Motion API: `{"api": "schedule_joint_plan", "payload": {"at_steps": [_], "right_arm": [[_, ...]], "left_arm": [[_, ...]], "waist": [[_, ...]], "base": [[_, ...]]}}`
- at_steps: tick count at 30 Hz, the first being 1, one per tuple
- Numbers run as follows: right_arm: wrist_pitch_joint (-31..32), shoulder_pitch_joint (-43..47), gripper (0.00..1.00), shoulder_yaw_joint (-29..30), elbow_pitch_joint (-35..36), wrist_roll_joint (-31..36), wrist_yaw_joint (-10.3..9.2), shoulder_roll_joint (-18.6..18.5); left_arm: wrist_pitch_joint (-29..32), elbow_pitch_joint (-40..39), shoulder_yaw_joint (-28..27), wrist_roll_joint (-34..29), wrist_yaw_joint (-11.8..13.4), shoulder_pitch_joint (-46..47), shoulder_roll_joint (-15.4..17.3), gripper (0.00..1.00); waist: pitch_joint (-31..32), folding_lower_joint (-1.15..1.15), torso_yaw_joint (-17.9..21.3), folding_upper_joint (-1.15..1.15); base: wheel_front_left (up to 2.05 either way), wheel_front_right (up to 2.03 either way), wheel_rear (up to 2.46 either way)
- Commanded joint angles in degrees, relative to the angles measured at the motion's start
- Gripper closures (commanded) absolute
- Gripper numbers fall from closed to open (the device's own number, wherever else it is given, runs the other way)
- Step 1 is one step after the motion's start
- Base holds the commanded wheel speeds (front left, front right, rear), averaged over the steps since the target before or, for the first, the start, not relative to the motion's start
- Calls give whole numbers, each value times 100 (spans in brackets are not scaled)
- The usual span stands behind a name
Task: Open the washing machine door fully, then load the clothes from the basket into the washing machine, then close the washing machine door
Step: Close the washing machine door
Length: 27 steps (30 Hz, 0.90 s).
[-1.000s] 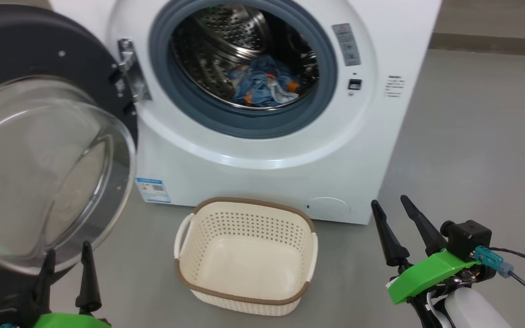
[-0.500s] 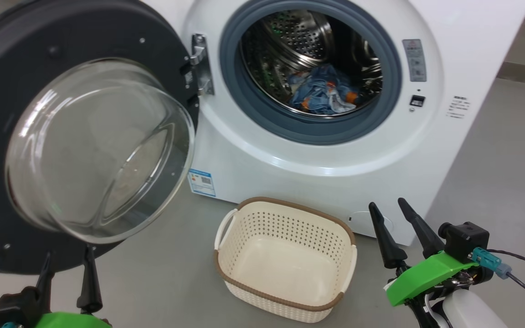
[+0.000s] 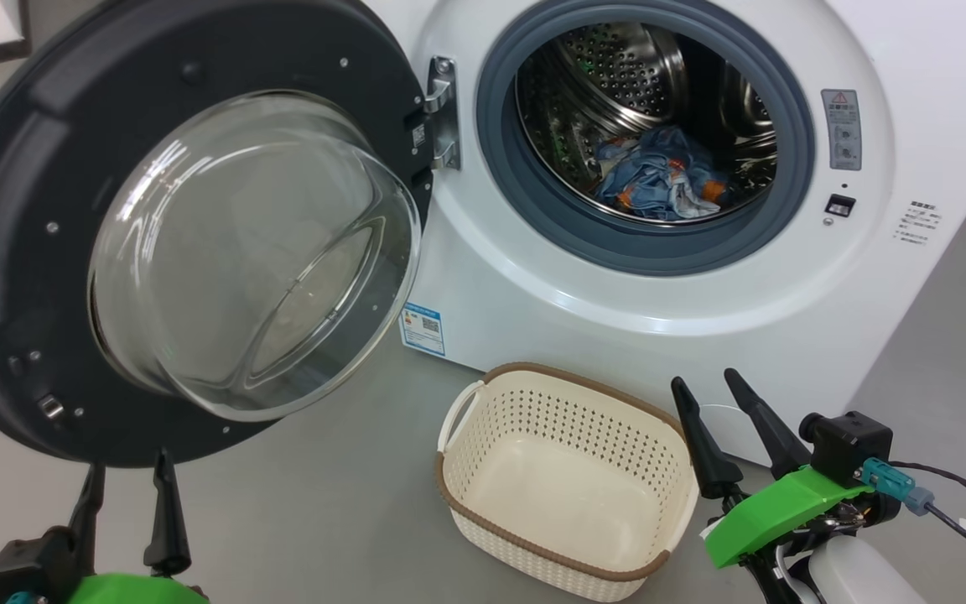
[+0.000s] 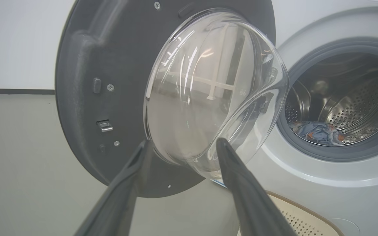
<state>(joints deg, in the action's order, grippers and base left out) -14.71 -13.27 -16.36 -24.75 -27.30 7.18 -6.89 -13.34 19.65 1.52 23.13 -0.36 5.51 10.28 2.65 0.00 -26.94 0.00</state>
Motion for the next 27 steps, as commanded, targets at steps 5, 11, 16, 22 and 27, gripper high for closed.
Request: {"api": "schedule_joint_plan", "payload": {"at_steps": [5, 11, 16, 22, 27], "right_arm": [[-29, -86, 0, -134, 102, -53, 31, 33], [-29, -84, 0, -173, 97, -80, 31, 43], [-29, -85, 0, -208, 86, -110, 31, 25], [-29, -84, 0, -227, 80, -125, 31, 20], [-29, -77, 0, -232, 86, -131, 31, 19]], "left_arm": [[-19, -193, -176, 51, 74, 58, 193, 0], [-31, -219, -181, 74, 96, 44, 218, 0], [-35, -240, -187, 100, 108, 53, 255, 0], [11, -351, -173, 121, 157, 2, 253, 100], [4, -450, -205, 197, 88, 18, 321, 100]], "waist": [[8, 0, -74, 0], [14, 0, -47, 0], [22, 0, 15, 0], [32, 0, 82, 0], [29, 0, 151, 0]], "base": [[0, 0, 0], [0, 0, 0], [0, 0, 0], [0, 0, 0], [0, 0, 0]]}}
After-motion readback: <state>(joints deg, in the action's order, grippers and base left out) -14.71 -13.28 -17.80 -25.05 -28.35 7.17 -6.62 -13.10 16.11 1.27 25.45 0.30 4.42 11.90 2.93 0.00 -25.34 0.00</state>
